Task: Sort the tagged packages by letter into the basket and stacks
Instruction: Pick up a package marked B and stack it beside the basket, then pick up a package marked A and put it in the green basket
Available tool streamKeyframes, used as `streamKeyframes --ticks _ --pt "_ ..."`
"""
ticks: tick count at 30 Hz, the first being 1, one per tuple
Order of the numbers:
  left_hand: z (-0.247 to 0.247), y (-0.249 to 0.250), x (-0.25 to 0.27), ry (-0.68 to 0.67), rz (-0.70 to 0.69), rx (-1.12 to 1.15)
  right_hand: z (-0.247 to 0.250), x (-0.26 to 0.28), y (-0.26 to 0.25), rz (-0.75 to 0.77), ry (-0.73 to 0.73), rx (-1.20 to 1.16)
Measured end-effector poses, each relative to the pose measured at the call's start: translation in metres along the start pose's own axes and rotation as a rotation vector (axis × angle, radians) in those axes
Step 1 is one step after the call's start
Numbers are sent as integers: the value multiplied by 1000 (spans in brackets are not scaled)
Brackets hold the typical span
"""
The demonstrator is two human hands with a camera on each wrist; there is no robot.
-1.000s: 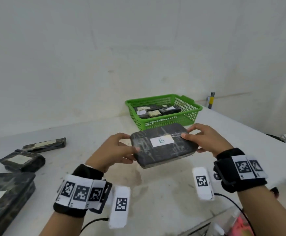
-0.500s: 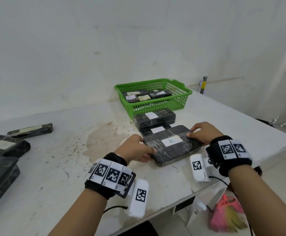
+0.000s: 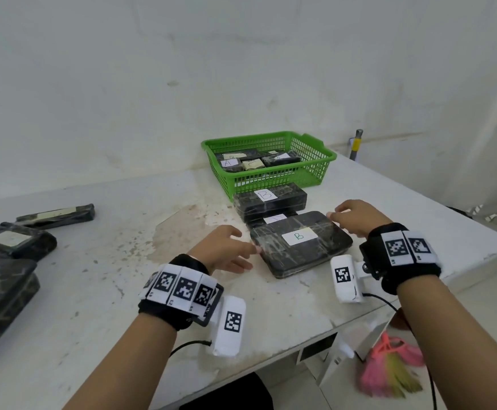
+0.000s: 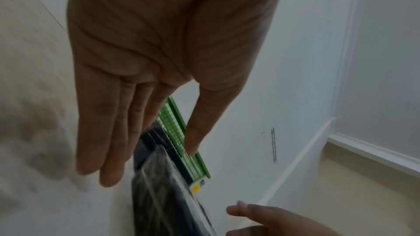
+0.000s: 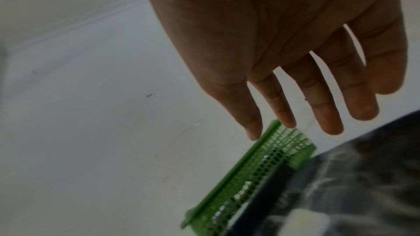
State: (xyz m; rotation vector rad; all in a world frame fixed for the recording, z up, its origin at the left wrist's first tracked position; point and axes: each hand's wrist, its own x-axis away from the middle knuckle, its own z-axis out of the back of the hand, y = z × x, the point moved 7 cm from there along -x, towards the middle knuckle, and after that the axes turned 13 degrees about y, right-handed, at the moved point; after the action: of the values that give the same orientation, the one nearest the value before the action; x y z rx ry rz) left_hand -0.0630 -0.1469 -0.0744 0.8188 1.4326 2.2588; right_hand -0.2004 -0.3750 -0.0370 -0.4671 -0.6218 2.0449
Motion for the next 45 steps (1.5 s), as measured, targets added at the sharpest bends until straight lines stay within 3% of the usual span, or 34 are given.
streamKeyframes --ticks 4,9,15,20,23,27,32,34,40,45 --pt "50 -12 -2 142 -67 57 7 18 -51 119 71 -138" --pt "145 -35 8 406 -114 148 -53 42 -143 296 -91 -248" --pt "279 -66 36 766 -223 207 -175 76 -249 237 -399 -395" --pt "336 -81 57 993 -306 277 -259 85 -319 149 -571 -450" --pt "343 -91 58 1020 -311 357 -301 76 -356 124 -529 -406" --pt "335 -94 52 1008 -319 393 -341 48 -386 212 -452 -296" --pt "333 -94 47 1006 -312 341 -356 47 -414 510 -462 81" --pt "332 -95 46 1008 -296 329 -358 51 -419 572 -469 128" --pt "327 -92 47 975 -280 332 -355 40 -410 478 -523 -79" --pt "316 -84 48 940 -318 329 -317 47 -376 241 -617 -398"
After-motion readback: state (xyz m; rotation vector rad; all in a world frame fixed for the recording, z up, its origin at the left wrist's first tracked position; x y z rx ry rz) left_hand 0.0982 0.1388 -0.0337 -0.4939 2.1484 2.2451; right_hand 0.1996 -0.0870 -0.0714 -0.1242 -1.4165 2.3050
